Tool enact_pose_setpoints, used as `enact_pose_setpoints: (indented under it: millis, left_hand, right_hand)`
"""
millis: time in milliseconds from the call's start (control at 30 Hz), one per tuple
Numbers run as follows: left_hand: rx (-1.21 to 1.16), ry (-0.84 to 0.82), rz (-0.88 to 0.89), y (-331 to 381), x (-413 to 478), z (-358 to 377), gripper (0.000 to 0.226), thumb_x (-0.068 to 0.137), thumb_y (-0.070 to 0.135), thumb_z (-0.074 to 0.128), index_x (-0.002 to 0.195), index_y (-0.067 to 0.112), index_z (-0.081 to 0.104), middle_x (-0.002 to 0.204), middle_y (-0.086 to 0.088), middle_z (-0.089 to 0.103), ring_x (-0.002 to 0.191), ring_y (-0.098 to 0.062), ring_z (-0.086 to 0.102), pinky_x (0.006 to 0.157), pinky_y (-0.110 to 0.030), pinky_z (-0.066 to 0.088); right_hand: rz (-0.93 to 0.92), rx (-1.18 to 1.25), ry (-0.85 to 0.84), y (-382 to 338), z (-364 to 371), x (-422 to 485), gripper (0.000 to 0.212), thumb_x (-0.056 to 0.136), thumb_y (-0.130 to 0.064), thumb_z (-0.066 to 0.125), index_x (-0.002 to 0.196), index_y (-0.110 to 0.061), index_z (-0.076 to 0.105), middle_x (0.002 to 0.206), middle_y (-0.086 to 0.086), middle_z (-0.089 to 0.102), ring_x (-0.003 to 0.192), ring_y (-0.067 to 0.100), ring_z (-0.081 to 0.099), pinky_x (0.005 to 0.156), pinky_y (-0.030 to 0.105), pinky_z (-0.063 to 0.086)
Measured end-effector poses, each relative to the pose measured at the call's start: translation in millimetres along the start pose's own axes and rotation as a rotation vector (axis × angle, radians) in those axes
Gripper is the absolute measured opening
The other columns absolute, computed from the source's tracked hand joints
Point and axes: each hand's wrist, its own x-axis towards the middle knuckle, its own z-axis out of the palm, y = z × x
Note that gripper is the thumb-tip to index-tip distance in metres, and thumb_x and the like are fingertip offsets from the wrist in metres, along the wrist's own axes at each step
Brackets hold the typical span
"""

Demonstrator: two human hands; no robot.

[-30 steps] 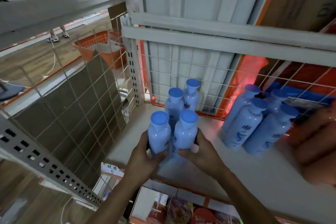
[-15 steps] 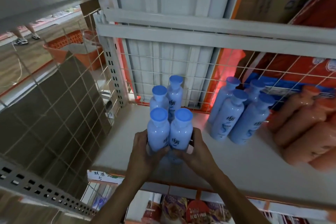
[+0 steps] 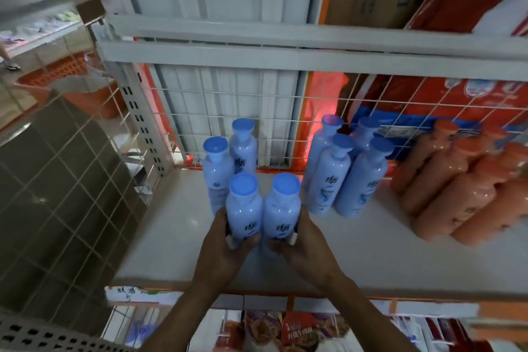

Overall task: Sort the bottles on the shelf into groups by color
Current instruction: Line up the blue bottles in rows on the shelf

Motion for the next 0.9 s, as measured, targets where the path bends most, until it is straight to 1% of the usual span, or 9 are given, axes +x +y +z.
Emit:
enact_pose_setpoints:
  millis: [200, 267, 333, 433, 500, 567, 667, 800, 900]
  left_hand:
    - [-0.046, -0.160, 0.058, 9, 11, 64, 0.063, 0.080, 0.034, 0.077, 0.134, 0.027, 0.045, 0.125, 0.017, 0.062, 0.115, -0.003, 0.060, 0.090, -0.020, 0.051]
    - [-0.029, -0.194, 0.074, 12, 15, 83, 0.061, 0.082, 0.030, 0.077, 0.133, 0.033, 0.044, 0.126, 0.021, 0.060, 0.115, -0.001, 0.059, 0.087, -0.017, 0.050]
    - [-0.023, -0.202, 0.087, 15, 17, 99, 0.062, 0.082, 0.029, 0.077, 0.131, 0.038, 0.042, 0.124, 0.025, 0.059, 0.113, 0.001, 0.060, 0.085, -0.016, 0.050]
    - [-0.015, -0.204, 0.093, 15, 21, 117, 0.065, 0.081, 0.033, 0.076, 0.134, 0.036, 0.038, 0.127, 0.022, 0.058, 0.113, -0.002, 0.060, 0.086, -0.026, 0.053]
    - [-0.002, -0.198, 0.099, 16, 23, 124, 0.064, 0.082, 0.031, 0.076, 0.132, 0.038, 0.037, 0.127, 0.019, 0.057, 0.113, -0.002, 0.060, 0.086, -0.023, 0.053]
    - [0.010, -0.194, 0.099, 19, 25, 129, 0.064, 0.084, 0.026, 0.077, 0.131, 0.041, 0.037, 0.127, 0.017, 0.058, 0.112, -0.001, 0.060, 0.084, -0.017, 0.051]
    - [0.024, -0.205, 0.098, 24, 30, 132, 0.065, 0.084, 0.028, 0.076, 0.133, 0.046, 0.037, 0.126, 0.023, 0.059, 0.110, 0.003, 0.060, 0.084, -0.017, 0.052]
    - [0.039, -0.202, 0.086, 25, 31, 136, 0.067, 0.083, 0.031, 0.077, 0.129, 0.057, 0.037, 0.124, 0.028, 0.058, 0.110, 0.001, 0.060, 0.088, -0.027, 0.053]
    - [0.005, -0.183, 0.084, 24, 26, 138, 0.067, 0.079, 0.041, 0.077, 0.136, 0.041, 0.040, 0.128, 0.013, 0.057, 0.117, -0.010, 0.058, 0.094, -0.042, 0.053]
  right_hand:
    - [0.070, -0.078, 0.140, 30, -65, -16, 0.074, 0.074, -0.020, 0.081, 0.128, -0.036, 0.033, 0.117, -0.028, 0.052, 0.101, -0.012, 0.054, 0.078, 0.001, 0.039]
    - [0.118, -0.100, 0.184, 41, -86, -23, 0.073, 0.074, -0.019, 0.082, 0.124, -0.034, 0.031, 0.111, -0.019, 0.057, 0.099, 0.003, 0.058, 0.072, 0.011, 0.043]
    - [0.160, -0.094, 0.234, 54, -106, -29, 0.070, 0.074, -0.018, 0.082, 0.119, -0.029, 0.031, 0.109, -0.010, 0.059, 0.098, 0.014, 0.061, 0.066, 0.013, 0.044]
    - [0.150, -0.094, 0.236, 65, -129, -31, 0.073, 0.075, -0.014, 0.082, 0.121, -0.031, 0.028, 0.116, -0.006, 0.059, 0.106, 0.016, 0.060, 0.077, 0.018, 0.047]
    - [0.126, -0.114, 0.222, 69, -140, -29, 0.075, 0.076, -0.012, 0.081, 0.124, -0.036, 0.029, 0.123, -0.007, 0.056, 0.112, 0.012, 0.056, 0.087, 0.024, 0.045]
    - [0.086, -0.127, 0.213, 72, -147, -26, 0.081, 0.077, -0.013, 0.079, 0.130, -0.046, 0.027, 0.130, -0.009, 0.052, 0.118, 0.007, 0.052, 0.094, 0.023, 0.043]
    - [0.039, -0.149, 0.201, 80, -154, -23, 0.085, 0.077, -0.027, 0.075, 0.134, -0.061, 0.021, 0.137, -0.009, 0.047, 0.124, 0.007, 0.049, 0.099, 0.025, 0.044]
    - [0.003, -0.177, 0.166, 92, -157, -21, 0.078, 0.078, -0.033, 0.073, 0.137, -0.050, 0.025, 0.135, -0.006, 0.046, 0.122, 0.009, 0.049, 0.098, 0.033, 0.048]
    - [-0.007, -0.180, 0.148, 97, -159, -19, 0.078, 0.079, -0.026, 0.076, 0.139, -0.040, 0.027, 0.133, -0.005, 0.047, 0.119, 0.009, 0.050, 0.097, 0.036, 0.049]
